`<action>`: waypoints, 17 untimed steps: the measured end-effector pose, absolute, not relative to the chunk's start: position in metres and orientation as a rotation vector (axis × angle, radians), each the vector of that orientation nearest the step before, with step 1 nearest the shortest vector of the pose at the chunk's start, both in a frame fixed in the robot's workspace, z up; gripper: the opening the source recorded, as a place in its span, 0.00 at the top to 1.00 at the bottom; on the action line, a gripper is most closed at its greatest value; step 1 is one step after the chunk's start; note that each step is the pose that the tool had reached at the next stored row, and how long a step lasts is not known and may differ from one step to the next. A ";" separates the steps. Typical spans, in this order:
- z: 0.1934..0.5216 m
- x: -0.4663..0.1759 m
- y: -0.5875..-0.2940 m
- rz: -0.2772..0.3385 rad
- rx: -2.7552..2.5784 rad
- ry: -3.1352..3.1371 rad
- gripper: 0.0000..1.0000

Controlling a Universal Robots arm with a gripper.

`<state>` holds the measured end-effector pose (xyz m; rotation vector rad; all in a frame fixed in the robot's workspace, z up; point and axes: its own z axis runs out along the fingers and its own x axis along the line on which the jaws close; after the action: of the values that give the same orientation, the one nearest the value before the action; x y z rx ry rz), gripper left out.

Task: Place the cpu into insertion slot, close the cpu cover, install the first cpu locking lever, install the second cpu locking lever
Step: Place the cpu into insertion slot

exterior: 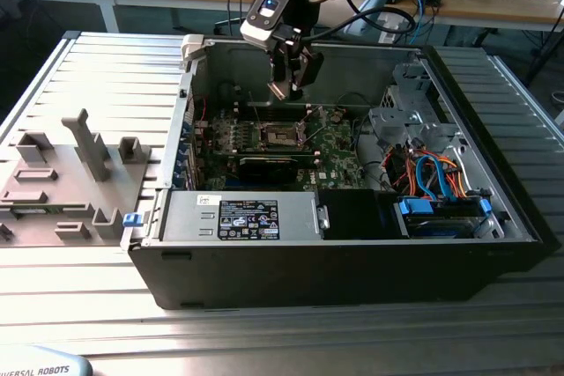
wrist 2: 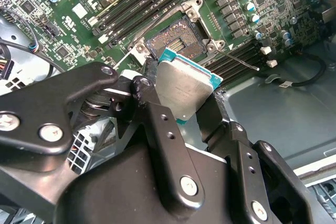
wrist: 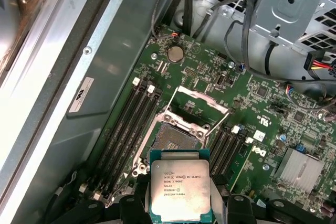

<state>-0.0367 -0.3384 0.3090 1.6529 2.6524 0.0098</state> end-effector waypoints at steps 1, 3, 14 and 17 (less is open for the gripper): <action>0.309 -0.037 -0.338 0.010 1.654 2.652 0.46; 0.309 -0.037 -0.338 0.010 1.656 2.651 0.46; 0.309 -0.037 -0.338 0.010 1.666 2.644 0.46; 0.309 -0.037 -0.338 0.010 1.669 2.642 0.46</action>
<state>-0.0367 -0.3384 0.3085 1.6690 2.6422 0.0096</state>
